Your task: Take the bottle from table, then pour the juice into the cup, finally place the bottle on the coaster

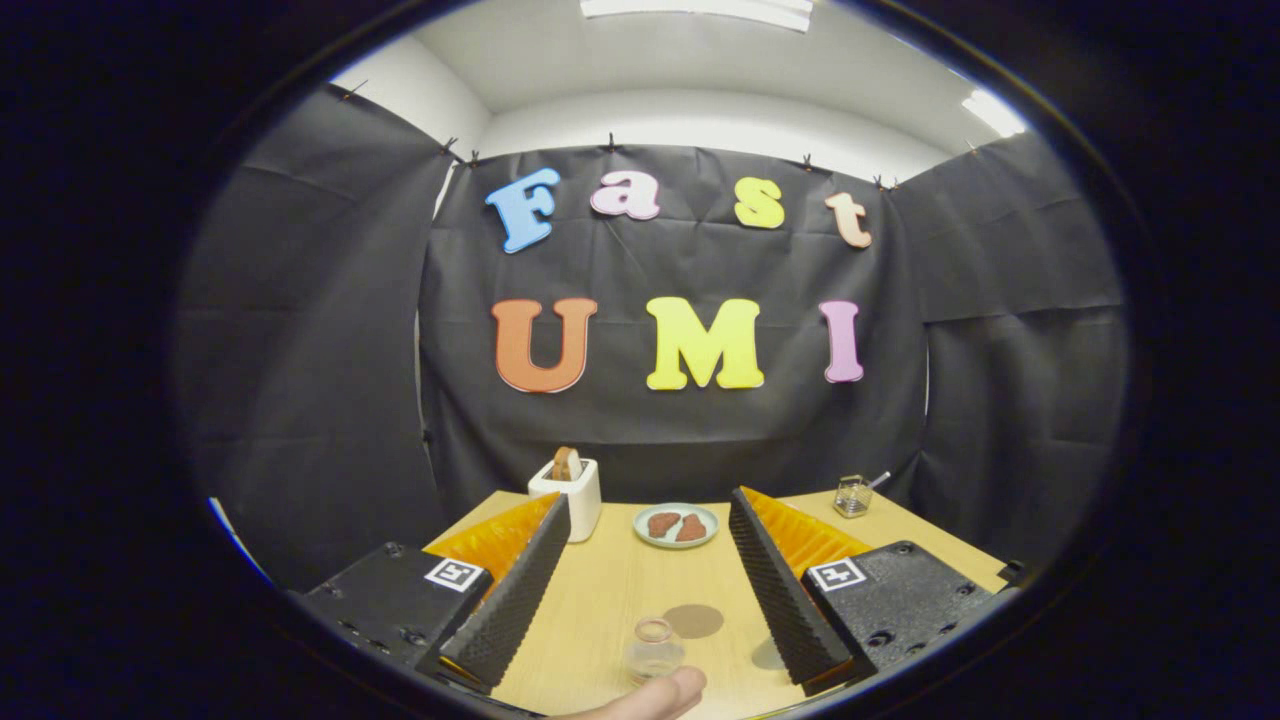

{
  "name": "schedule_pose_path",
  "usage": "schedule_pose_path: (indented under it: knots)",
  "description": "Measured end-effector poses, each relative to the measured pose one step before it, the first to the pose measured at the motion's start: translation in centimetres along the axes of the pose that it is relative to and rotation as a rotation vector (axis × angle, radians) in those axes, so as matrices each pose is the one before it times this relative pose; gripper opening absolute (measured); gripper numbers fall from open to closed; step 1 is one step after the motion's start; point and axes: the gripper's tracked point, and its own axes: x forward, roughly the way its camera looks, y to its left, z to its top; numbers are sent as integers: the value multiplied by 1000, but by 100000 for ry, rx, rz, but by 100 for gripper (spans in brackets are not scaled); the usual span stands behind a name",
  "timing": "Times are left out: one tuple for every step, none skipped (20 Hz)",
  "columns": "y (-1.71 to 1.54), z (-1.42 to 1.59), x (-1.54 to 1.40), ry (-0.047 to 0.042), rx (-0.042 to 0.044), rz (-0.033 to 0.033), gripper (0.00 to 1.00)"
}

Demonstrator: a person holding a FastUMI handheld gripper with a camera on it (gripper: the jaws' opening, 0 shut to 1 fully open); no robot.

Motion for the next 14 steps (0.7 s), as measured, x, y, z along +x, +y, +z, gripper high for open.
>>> schedule_pose_path:
  knots:
    - [161,4,-33,-181,452,182,100]
    - [237,-2,78,-308,133,394,100]
    - [78,35,6,-315,-128,-72,100]
    - [-37,-170,-10,52,-414,-257,100]
    - [64,-155,3,69,-611,-269,100]
    - [30,-201,-79,-410,-647,-546,100]
    - [71,-412,50,-381,-339,-470,100]
    - [67,-829,47,200,134,-603,100]
    - [-40,-885,137,929,138,-1049,100]
    - [-256,-760,218,964,60,-1736,100]
    - [205,-521,33,413,199,-39,100]
    - [419,-178,-39,-873,431,533,100]
    - [136,-299,-172,-702,163,36,100]
    - [-221,-426,-12,-688,-19,-812,100]
